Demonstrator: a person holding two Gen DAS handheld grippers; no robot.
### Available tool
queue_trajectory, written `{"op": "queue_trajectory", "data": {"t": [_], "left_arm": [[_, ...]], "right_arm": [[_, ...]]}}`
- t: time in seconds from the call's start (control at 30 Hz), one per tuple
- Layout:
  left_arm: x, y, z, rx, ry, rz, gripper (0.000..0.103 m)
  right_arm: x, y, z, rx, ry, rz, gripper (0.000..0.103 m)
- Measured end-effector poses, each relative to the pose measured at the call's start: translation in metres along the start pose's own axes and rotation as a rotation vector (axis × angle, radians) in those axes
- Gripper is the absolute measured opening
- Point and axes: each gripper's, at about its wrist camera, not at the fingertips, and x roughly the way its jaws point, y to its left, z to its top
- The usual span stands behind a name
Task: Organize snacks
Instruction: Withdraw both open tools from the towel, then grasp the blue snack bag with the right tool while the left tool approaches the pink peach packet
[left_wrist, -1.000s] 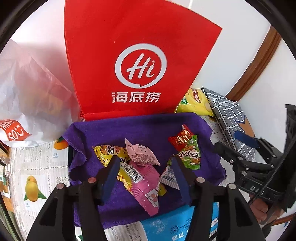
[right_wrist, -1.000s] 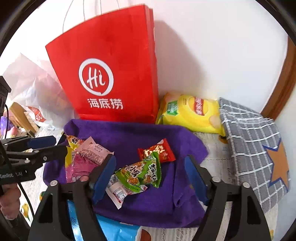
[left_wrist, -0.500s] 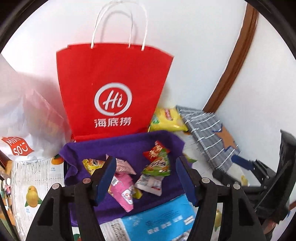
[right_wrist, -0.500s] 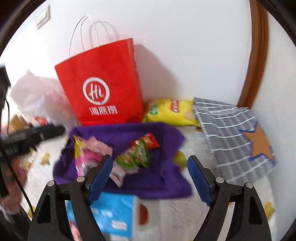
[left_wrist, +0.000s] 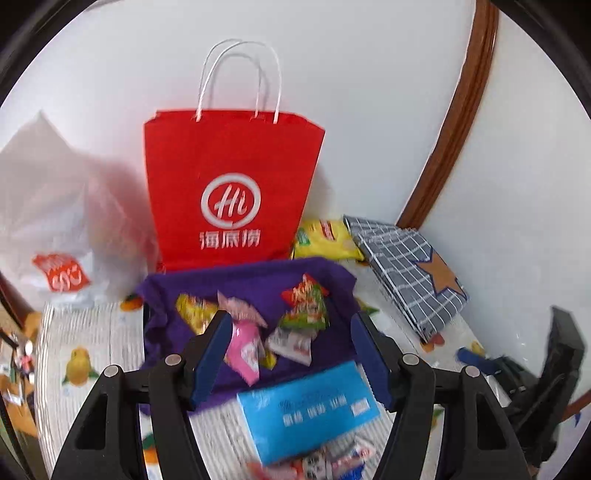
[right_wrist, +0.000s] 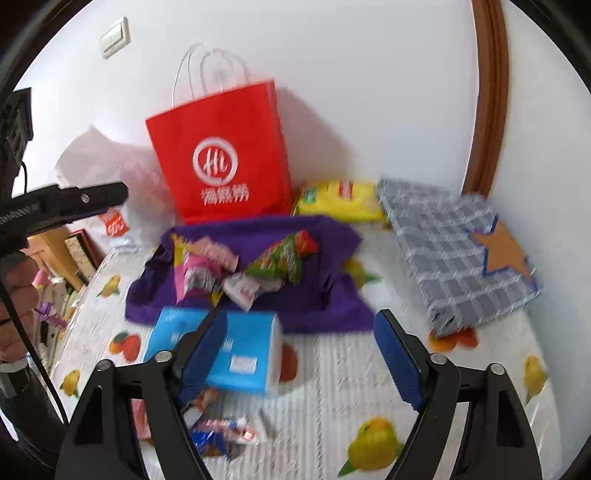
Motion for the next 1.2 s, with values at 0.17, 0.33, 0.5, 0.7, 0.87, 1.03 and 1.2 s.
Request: {"op": "queue_trajectory", "data": {"t": [0.17, 0.33, 0.5, 0.7, 0.87, 1.03, 1.2], "left_arm": [[-0.014, 0.006, -0.024, -0.015, 0.015, 0.005, 0.066], [-0.023, 0.013, -0.056, -0.021, 0.046, 0.025, 0.066], [-0.029, 0.027, -0.079, -0.05, 0.076, 0.047, 0.066], [-0.044, 0.042, -0.097, -0.07, 0.067, 0.063, 0.066], [-0.048, 0.057, -0.113, -0.087, 0.08, 0.079, 0.067], [-0.044, 0.071, -0.128, -0.118, 0.105, 0.092, 0.067], [-0.032, 0.075, -0.144, -0.144, 0.147, 0.094, 0.067]], "right_arm": [[0.011, 0.012, -0.037, -0.002, 0.059, 0.046, 0.07], [0.026, 0.026, -0.072, 0.019, 0.14, 0.14, 0.061], [0.025, 0.05, -0.094, -0.042, 0.148, 0.194, 0.062], [0.032, 0.07, -0.109, -0.057, 0.155, 0.193, 0.073], [0.047, 0.077, -0.119, -0.031, 0.168, 0.169, 0.073], [0.058, 0.079, -0.126, -0.015, 0.154, 0.121, 0.067], [0.054, 0.079, -0.127, -0.034, 0.146, 0.136, 0.051]]}}
